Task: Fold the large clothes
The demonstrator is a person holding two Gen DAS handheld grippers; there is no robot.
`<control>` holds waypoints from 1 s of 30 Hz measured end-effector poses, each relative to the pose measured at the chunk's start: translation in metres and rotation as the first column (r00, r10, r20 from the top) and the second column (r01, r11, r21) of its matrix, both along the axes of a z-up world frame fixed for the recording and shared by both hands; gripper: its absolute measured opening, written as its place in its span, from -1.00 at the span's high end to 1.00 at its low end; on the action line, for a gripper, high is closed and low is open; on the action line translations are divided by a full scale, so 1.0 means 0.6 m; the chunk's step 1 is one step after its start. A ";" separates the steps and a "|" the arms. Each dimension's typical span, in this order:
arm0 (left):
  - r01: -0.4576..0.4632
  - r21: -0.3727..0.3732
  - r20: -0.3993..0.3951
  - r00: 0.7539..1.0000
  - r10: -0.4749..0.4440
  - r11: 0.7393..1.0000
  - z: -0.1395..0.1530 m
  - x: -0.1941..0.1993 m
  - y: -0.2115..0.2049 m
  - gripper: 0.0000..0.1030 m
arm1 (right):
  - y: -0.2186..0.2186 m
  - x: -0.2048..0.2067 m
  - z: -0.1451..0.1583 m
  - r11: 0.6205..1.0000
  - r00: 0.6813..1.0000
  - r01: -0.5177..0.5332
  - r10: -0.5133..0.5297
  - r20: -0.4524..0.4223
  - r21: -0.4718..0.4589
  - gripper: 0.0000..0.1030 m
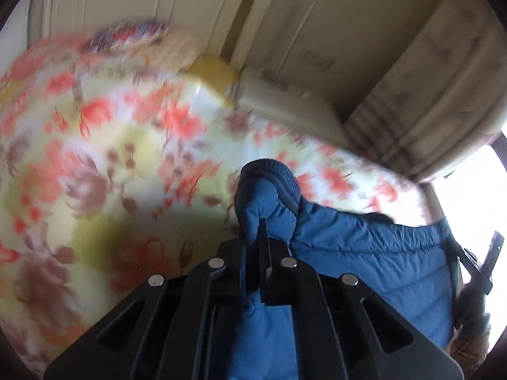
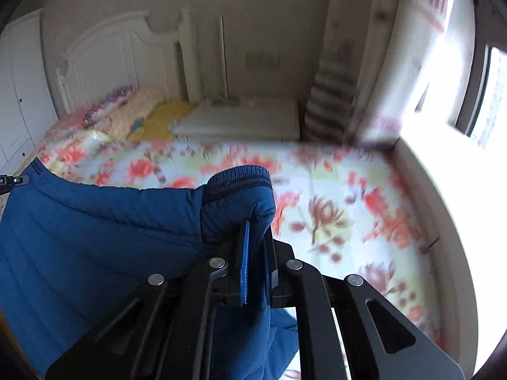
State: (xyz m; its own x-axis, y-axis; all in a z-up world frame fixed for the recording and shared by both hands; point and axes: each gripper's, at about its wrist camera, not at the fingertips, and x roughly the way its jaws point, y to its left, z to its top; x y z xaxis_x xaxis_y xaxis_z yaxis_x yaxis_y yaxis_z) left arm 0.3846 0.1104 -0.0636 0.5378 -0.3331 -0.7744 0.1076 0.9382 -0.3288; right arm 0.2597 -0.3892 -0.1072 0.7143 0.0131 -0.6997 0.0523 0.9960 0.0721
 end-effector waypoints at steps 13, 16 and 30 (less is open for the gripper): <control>-0.081 0.027 0.040 0.996 0.080 0.996 -0.052 -0.010 0.013 -0.46 | -0.020 0.005 -0.087 0.994 0.999 0.022 -0.017 -0.045 0.104 0.73; -0.082 -0.076 0.046 0.995 0.086 0.994 -0.024 -0.033 0.051 -0.53 | -0.056 -0.034 -0.068 0.975 0.999 0.010 -0.003 -0.033 0.222 0.67; 0.178 -0.192 0.050 0.984 -0.172 0.965 -0.061 -0.363 0.121 -0.90 | -0.057 -0.404 -0.077 0.869 0.975 -0.219 0.177 0.135 0.444 -0.91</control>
